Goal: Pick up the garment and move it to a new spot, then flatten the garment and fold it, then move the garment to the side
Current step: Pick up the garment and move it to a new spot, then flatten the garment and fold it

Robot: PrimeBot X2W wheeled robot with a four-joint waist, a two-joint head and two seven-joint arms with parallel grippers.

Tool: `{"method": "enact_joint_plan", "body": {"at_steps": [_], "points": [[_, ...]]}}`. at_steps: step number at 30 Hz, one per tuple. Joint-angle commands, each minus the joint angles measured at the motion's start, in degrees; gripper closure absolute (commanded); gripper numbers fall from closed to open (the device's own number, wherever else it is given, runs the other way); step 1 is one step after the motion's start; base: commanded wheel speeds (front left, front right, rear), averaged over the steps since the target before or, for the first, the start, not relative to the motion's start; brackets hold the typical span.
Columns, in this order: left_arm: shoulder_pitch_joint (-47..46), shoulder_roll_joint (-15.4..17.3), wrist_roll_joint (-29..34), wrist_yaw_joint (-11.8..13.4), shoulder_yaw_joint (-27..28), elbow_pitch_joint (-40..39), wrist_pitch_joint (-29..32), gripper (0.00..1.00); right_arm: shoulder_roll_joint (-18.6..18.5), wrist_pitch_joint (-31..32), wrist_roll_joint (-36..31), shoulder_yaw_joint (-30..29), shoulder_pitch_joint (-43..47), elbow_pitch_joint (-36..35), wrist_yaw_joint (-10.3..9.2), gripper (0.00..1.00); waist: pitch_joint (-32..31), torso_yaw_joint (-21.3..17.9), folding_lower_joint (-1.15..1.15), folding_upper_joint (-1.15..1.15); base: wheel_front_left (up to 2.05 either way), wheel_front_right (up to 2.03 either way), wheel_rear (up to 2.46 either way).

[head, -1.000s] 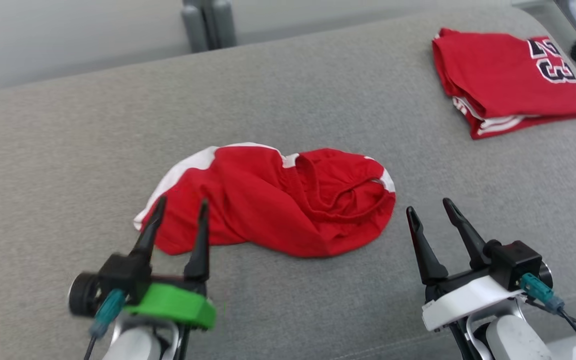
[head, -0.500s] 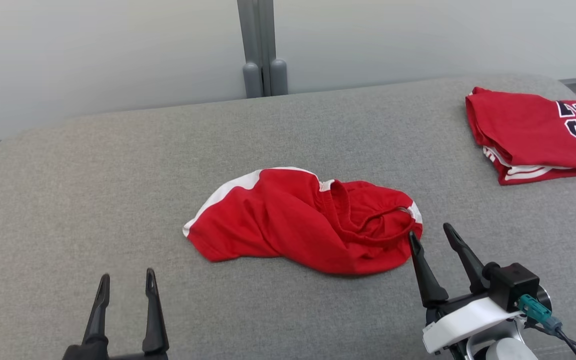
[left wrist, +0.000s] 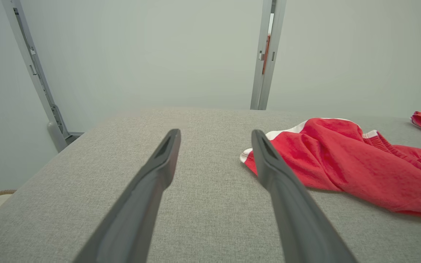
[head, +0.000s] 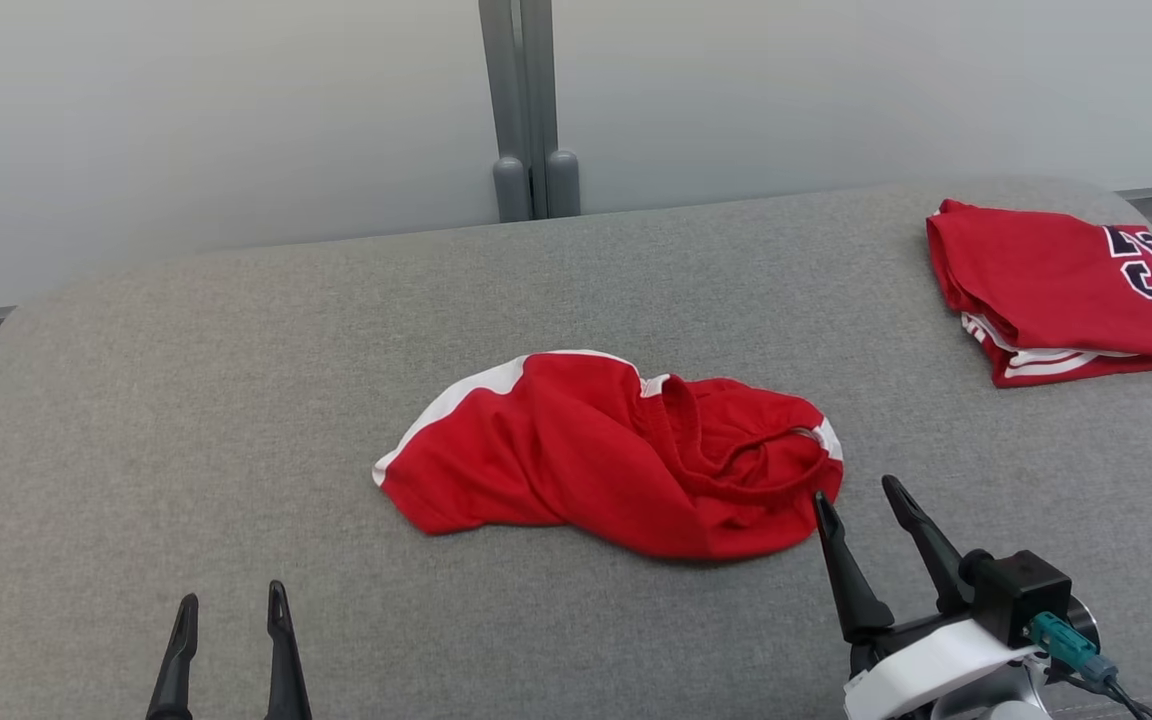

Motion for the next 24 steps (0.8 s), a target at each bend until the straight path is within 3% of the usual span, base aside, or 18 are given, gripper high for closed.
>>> {"method": "enact_joint_plan", "body": {"at_steps": [1,24], "points": [[0.01,-0.06,-0.26,0.12,-0.09,0.16,0.02,0.0,0.16,-0.01,-0.02,0.05,0.53,0.09,-0.02,0.0,0.08,0.09,0.0,0.0,0.0,0.0,0.0],[-1.14,-0.06,0.14,-0.09,-0.67,0.76,0.01,0.0,0.69,-0.01,0.26,0.03,0.67,0.15,-0.02,0.0,0.0,0.65,0.0,0.0,0.0,0.0,0.0]]}}
